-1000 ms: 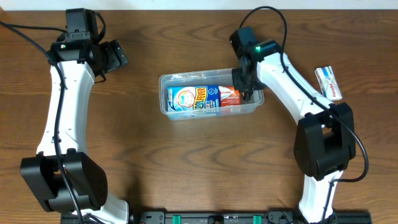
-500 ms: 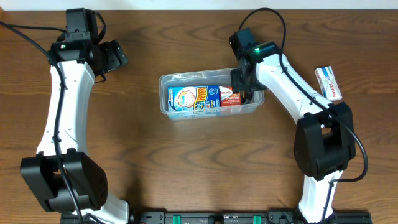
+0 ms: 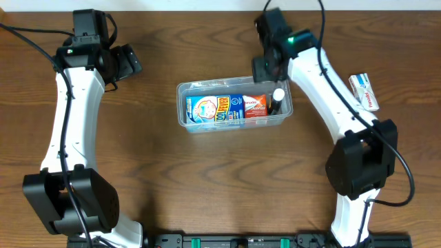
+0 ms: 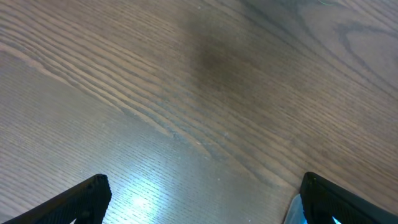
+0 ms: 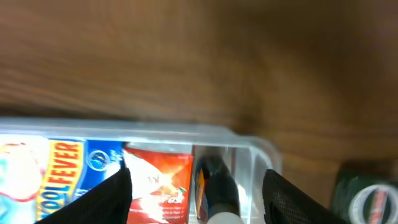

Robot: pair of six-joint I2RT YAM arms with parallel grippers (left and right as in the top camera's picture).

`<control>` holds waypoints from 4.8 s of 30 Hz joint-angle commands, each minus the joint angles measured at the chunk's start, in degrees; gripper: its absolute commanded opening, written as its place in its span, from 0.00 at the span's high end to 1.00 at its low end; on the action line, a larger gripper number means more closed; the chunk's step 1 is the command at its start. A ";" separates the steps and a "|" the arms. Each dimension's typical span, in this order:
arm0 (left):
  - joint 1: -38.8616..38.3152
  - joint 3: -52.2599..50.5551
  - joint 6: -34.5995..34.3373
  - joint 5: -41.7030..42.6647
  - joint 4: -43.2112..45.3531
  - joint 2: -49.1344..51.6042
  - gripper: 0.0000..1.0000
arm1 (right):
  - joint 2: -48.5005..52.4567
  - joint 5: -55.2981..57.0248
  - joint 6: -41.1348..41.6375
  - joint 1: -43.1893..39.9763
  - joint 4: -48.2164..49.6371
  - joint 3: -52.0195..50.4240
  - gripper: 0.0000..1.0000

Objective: Pack container
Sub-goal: 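Withdraw the right gripper and move it to the white Panadol box, then lower the right gripper onto the white Panadol box and grasp it, then lift the white box and carry it over the container's left end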

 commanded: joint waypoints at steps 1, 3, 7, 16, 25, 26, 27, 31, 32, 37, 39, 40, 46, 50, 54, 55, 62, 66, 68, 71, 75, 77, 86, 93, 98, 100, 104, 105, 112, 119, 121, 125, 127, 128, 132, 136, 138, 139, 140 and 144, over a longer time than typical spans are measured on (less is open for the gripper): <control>0.15 0.24 -0.11 -0.28 -0.11 0.28 0.02 | -0.07 4.17 -2.34 -0.87 -2.54 6.21 0.32; 0.15 0.24 -0.11 -0.28 -0.11 0.28 0.02 | -0.07 6.45 -2.34 -2.14 -4.96 9.27 0.30; 0.15 0.24 -0.11 -0.28 -0.11 0.28 0.02 | -0.07 6.23 -2.73 -7.48 -9.94 13.49 0.28; 0.15 0.24 -0.11 -0.28 -0.11 0.28 0.02 | 0.00 5.84 -8.46 -23.54 -15.23 10.69 0.20; 0.15 0.24 -0.11 -0.28 -0.11 0.28 0.02 | 0.00 -4.59 -18.43 -36.06 -6.08 -3.61 0.01; 0.15 0.24 -0.11 -0.28 -0.11 0.28 0.02 | 0.00 -6.40 -20.28 -36.94 -3.91 -5.77 0.01; 0.15 0.24 -0.11 -0.28 -0.11 0.28 0.02 | 0.00 -7.96 -22.16 -37.88 -1.40 -8.22 0.01; 0.15 0.24 -0.11 -0.28 -0.11 0.28 0.02 | 0.00 -8.55 -26.56 -40.19 6.36 -15.76 0.01; 0.15 0.24 -0.11 -0.28 -0.11 0.28 0.02 | 0.00 -8.68 -27.28 -40.65 8.41 -17.42 0.01; 0.15 0.24 -0.11 -0.28 -0.11 0.28 0.02 | 0.00 -11.17 -34.84 -41.05 15.56 -23.43 0.01; 0.15 0.24 -0.11 -0.28 -0.11 0.28 0.02 | 0.00 -11.13 -36.94 -41.03 17.81 -25.29 0.01; 0.15 0.24 -0.11 -0.28 -0.11 0.28 0.02 | 0.00 -11.13 -37.40 -41.03 18.91 -25.99 0.01; 0.15 0.24 -0.11 -0.28 -0.11 0.28 0.02 | 0.00 -10.51 -40.04 -41.03 24.59 -28.55 0.01; 0.15 0.24 -0.11 -0.28 -0.11 0.28 0.02 | 0.00 -10.29 -40.00 -41.07 25.97 -28.72 0.01; 0.15 0.24 -0.11 -0.28 -0.11 0.28 0.02 | 0.00 -10.32 -40.00 -41.03 26.12 -28.74 0.11; 0.15 0.24 -0.11 -0.28 -0.11 0.28 0.02 | 0.00 -10.32 -39.95 -41.03 26.12 -28.76 0.15; 0.15 0.24 -0.11 -0.28 -0.11 0.28 0.02 | 0.00 -10.27 -38.73 -41.03 26.36 -28.85 0.23; 0.15 0.24 -0.11 -0.28 -0.11 0.28 0.02 | 0.00 -10.27 -37.68 -41.03 26.64 -29.09 0.25; 0.15 0.24 -0.11 -0.28 -0.11 0.28 0.02 | 0.00 -10.27 -37.62 -41.03 26.82 -29.22 0.25; 0.15 0.24 -0.11 -0.28 -0.11 0.28 0.02 | 0.00 -10.27 -37.64 -41.03 26.80 -29.27 0.25; 0.15 0.24 -0.11 -0.28 -0.11 0.28 0.02 | 0.00 -10.27 -37.62 -41.03 27.04 -29.44 0.26; 0.15 0.24 -0.11 -0.28 -0.11 0.28 0.02 | 0.02 -10.27 -37.64 -41.03 27.30 -29.64 0.26; 0.15 0.24 -0.11 -0.28 -0.11 0.28 0.02 | 0.17 -10.27 -37.62 -41.03 27.63 -29.73 0.31; 0.15 0.24 -0.11 -0.28 -0.11 0.28 0.02 | 0.17 -10.25 -37.62 -41.03 27.61 -29.75 0.40; 0.15 0.24 -0.11 -0.28 -0.11 0.28 0.02 | 0.17 -10.25 -37.62 -41.03 27.61 -29.75 0.41; 0.15 0.24 -0.11 -0.28 -0.11 0.28 0.02 | 0.17 -10.27 -37.62 -41.03 27.39 -29.75 0.34; 0.15 0.24 -0.11 -0.28 -0.11 0.28 0.02 | 0.17 -10.27 -37.62 -40.98 26.95 -29.75 0.25; 0.15 0.24 -0.11 -0.28 -0.11 0.28 0.02 | 0.17 -10.27 -37.62 -40.98 26.95 -29.75 0.22; 0.15 0.24 -0.11 -0.28 -0.11 0.28 0.02 | 0.22 -10.25 -37.62 -41.03 27.30 -29.92 0.30; 0.15 0.24 -0.11 -0.28 -0.13 0.28 0.02 | 0.61 -10.27 -37.33 -40.96 27.67 -30.01 0.42; 0.15 0.24 -0.11 -0.28 -0.11 0.28 0.02 | 0.61 -10.25 -37.35 -40.98 27.67 -30.01 0.48; 0.15 0.24 -0.11 -0.28 -0.13 0.28 0.02 | 0.59 -10.27 -37.16 -40.96 27.45 -30.01 0.55; 0.15 0.24 -0.11 -0.28 -0.11 0.28 0.02 | 0.59 -10.29 -37.18 -40.92 27.45 -29.99 0.57; 0.15 0.24 -0.11 -0.28 -0.11 0.28 0.02 | 0.55 -10.29 -37.16 -40.92 27.45 -29.90 0.59; 0.15 0.24 -0.11 -0.28 -0.11 0.28 0.02 | -0.50 -10.43 -35.80 -40.63 26.69 -28.65 0.62; 0.15 0.24 -0.11 -0.28 -0.11 0.28 0.02 | -3.50 -10.93 -35.26 -39.23 24.26 -25.97 0.59; 0.15 0.24 -0.11 -0.28 -0.11 0.28 0.02 | -5.11 -10.93 -35.30 -38.05 23.06 -24.24 0.58; 0.15 0.24 -0.11 -0.28 -0.11 0.28 0.02 | -6.25 -10.93 -35.58 -37.05 22.08 -22.84 0.58; 0.15 0.24 -0.11 -0.28 -0.11 0.28 0.02 | -7.15 -10.93 -36.02 -36.15 21.18 -21.68 0.58; 0.15 0.24 -0.11 -0.28 -0.11 0.28 0.02 | -10.97 -10.93 -38.18 -30.67 16.72 -15.32 0.57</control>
